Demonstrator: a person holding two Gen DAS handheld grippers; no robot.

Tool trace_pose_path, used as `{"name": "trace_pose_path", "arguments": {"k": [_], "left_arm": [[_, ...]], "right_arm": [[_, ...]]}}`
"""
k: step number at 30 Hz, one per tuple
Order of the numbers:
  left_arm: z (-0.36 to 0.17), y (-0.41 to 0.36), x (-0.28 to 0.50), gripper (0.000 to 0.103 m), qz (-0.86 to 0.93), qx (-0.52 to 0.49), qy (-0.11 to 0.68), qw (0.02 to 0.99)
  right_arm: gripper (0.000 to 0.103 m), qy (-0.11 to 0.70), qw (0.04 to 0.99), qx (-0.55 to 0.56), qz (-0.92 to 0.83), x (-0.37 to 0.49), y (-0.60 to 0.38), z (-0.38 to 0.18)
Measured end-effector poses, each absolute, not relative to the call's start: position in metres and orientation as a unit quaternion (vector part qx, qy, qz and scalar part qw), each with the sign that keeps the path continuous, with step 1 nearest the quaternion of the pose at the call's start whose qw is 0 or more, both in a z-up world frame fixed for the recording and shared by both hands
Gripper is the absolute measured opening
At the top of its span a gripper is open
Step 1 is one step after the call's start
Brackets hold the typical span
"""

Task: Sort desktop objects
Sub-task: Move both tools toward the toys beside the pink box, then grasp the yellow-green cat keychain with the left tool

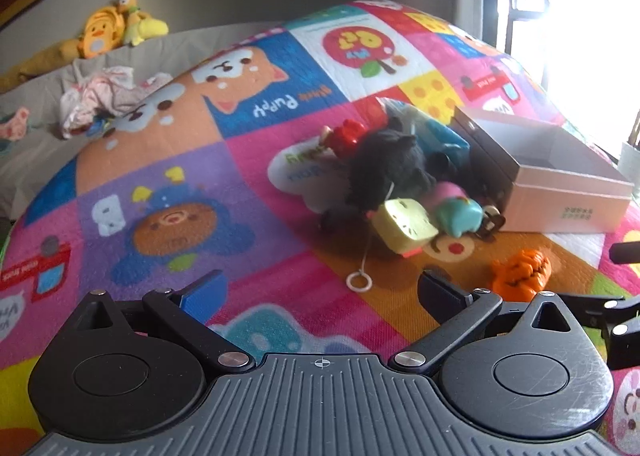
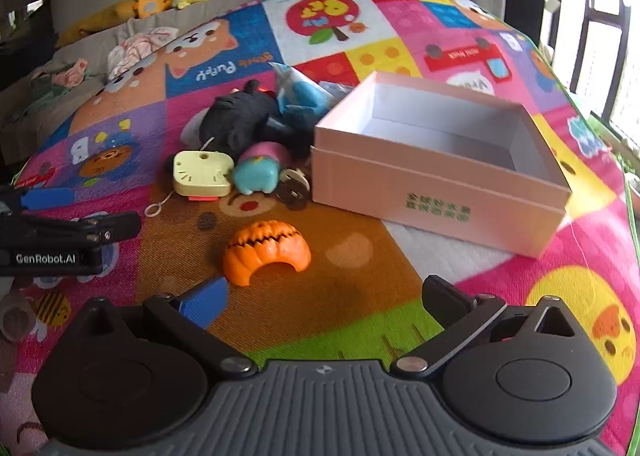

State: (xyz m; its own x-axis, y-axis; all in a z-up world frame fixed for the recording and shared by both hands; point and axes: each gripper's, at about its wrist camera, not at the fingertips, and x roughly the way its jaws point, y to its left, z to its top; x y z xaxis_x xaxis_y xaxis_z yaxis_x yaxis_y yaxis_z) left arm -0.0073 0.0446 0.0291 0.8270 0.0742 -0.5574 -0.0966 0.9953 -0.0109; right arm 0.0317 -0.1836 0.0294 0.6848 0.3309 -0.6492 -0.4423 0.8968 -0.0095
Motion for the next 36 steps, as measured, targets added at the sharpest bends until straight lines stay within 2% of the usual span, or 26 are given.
{"name": "trace_pose_path", "arguments": {"k": [6,7,8,16,18,19,20,22,23,25,32,34,36], "left_arm": [[0.038,0.054,0.011,0.103,0.026,-0.043,0.301,0.952],[0.038,0.051,0.014,0.103,0.021,-0.039,0.302,0.952],[0.039,0.048,0.017,0.103,0.016,-0.034,0.303,0.952],[0.020,0.005,0.056,0.103,-0.027,0.025,0.321,0.946],[0.015,0.000,0.067,0.101,-0.029,0.027,0.325,0.945],[0.013,-0.003,0.071,0.094,-0.029,0.033,0.327,0.944],[0.011,-0.006,0.074,0.082,-0.027,0.039,0.329,0.943],[0.009,-0.008,0.078,0.079,-0.031,0.048,0.332,0.941],[0.009,-0.009,0.078,0.073,-0.033,0.053,0.330,0.942],[0.011,-0.012,0.073,0.064,-0.035,0.074,0.319,0.944],[0.028,-0.019,0.020,0.064,-0.135,0.082,0.319,0.934],[0.029,-0.026,0.000,0.067,-0.183,0.082,0.325,0.924],[0.025,-0.032,-0.013,0.076,-0.187,0.098,0.328,0.921]], "right_arm": [[0.076,0.332,0.903,-0.105,0.251,0.046,-0.153,0.020],[0.058,0.342,0.901,-0.105,0.246,0.050,-0.152,0.016],[0.058,0.345,0.900,-0.094,0.247,0.052,-0.156,0.015],[0.058,0.330,0.925,-0.078,0.172,0.029,-0.219,0.015],[0.066,0.325,0.932,-0.068,0.147,0.021,-0.236,0.013],[0.073,0.321,0.935,-0.061,0.136,0.018,-0.243,0.012],[0.077,0.318,0.938,-0.051,0.127,0.016,-0.250,0.011],[0.079,0.314,0.942,-0.017,0.120,0.017,-0.262,0.012],[0.084,0.314,0.943,-0.004,0.115,0.019,-0.265,0.012],[0.086,0.324,0.939,0.010,0.113,0.024,-0.267,0.010],[0.087,0.322,0.940,0.019,0.113,0.023,-0.269,0.010],[0.089,0.320,0.941,0.022,0.112,0.022,-0.269,0.010],[0.091,0.316,0.942,0.022,0.110,0.021,-0.270,0.011]]}}
